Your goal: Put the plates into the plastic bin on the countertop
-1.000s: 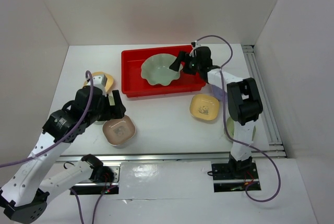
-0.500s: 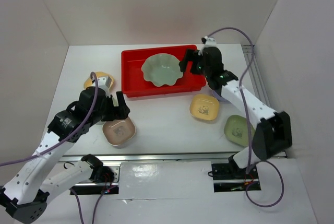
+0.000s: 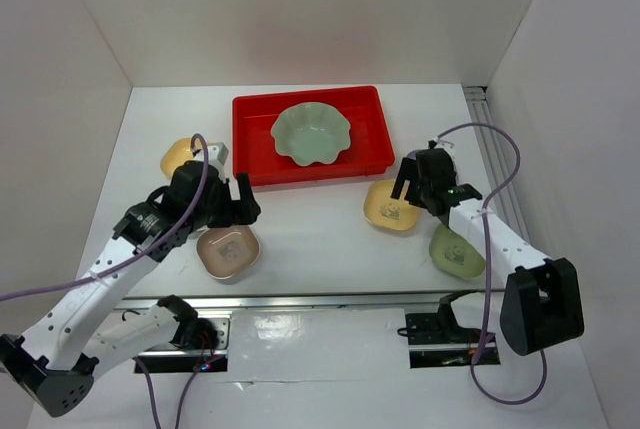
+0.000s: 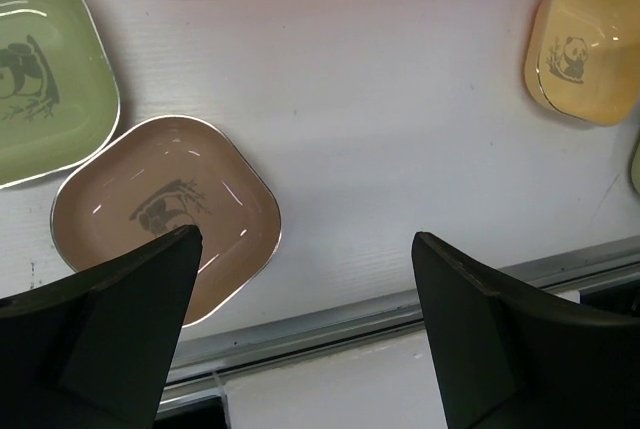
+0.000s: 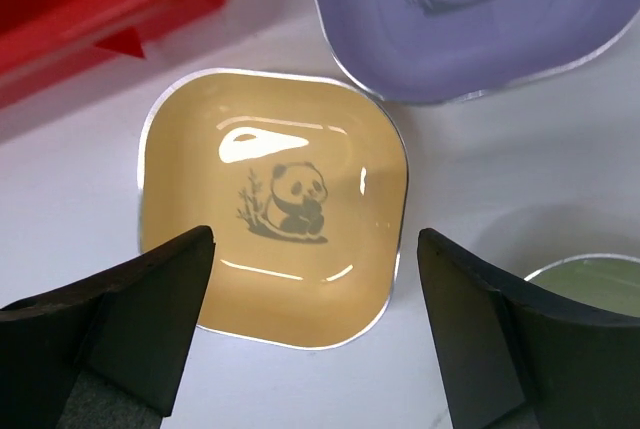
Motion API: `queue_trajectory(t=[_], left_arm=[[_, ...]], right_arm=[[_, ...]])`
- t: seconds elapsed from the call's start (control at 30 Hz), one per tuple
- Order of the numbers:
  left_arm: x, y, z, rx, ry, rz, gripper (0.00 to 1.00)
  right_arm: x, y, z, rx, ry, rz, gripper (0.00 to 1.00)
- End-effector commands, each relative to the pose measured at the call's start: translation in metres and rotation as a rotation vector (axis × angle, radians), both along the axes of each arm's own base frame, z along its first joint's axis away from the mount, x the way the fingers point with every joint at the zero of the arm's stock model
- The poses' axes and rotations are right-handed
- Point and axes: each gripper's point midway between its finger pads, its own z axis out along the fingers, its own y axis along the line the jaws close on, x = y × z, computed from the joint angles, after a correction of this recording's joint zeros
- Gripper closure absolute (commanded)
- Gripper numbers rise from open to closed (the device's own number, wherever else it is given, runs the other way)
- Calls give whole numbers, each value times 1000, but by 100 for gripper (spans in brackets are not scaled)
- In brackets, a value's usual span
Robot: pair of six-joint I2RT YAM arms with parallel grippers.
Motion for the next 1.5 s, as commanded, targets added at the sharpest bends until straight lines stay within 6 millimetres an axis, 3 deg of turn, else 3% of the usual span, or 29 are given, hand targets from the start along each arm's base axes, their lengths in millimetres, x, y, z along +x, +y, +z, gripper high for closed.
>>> queue_trajectory(t=[0.0,0.3,0.47,0.6,0.63,0.83,0.87,0.93,1.1,1.47], left_arm=[[9,3,2,-15,-7,80,0],[4,9,-21,23,68,121,0],[3,16,-23,41,64,150,0],[0,23,-27,55,84,190,0],[-1,24,-28,53,91,209,0],[-4,29,-36,67,133,256,0],[-4,29,-36,58,135,266,0],[-6,31,-40,59,148,288,0],[-12,32,-53,47,189,326,0],[-10,19,-91,60,281,357,0]], right_arm=[[-15,-9,-18,14,53,-65,11],[-23,-11,-50,27,99,-108,14],[-23,-9,-67,27,128,-102,21],[-22,-9,-79,21,148,-102,39],[-21,-8,-82,20,150,-102,49],[-25,-15,-93,-9,179,-130,87],[-24,-15,-91,-9,179,-130,96],[-26,-14,-92,-16,186,-136,100],[-39,0,-73,-27,152,-88,100],[-55,27,41,45,-103,-28,100]])
